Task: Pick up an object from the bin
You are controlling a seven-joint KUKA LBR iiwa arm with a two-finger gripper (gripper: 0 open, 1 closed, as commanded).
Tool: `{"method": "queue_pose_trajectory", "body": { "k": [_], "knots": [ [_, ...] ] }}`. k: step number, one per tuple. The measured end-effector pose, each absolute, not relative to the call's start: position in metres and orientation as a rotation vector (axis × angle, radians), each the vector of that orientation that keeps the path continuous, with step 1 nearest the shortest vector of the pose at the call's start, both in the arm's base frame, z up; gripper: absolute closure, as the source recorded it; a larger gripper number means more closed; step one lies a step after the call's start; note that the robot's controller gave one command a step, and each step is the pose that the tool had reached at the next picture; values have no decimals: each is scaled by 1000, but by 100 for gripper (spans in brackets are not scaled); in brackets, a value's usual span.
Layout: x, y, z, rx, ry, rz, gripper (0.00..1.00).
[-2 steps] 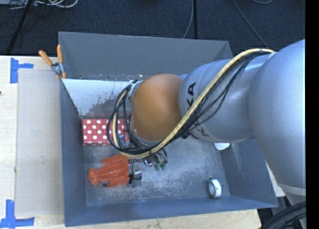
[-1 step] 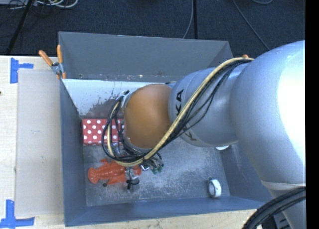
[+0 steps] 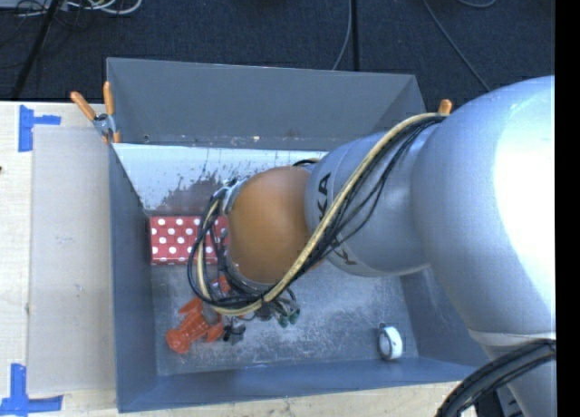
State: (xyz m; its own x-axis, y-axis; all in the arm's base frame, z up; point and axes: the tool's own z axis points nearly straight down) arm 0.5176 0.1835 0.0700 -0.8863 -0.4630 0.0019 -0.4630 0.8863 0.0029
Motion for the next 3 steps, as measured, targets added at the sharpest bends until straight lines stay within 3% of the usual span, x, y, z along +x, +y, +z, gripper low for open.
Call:
{"method": "queue_pose_trajectory", "body": {
  "k": [2, 3],
  "knots": [
    [517, 183, 74, 747, -3045, -3, 100],
    [515, 183, 95, 745, -3039, -2, 100]
  ]
}}
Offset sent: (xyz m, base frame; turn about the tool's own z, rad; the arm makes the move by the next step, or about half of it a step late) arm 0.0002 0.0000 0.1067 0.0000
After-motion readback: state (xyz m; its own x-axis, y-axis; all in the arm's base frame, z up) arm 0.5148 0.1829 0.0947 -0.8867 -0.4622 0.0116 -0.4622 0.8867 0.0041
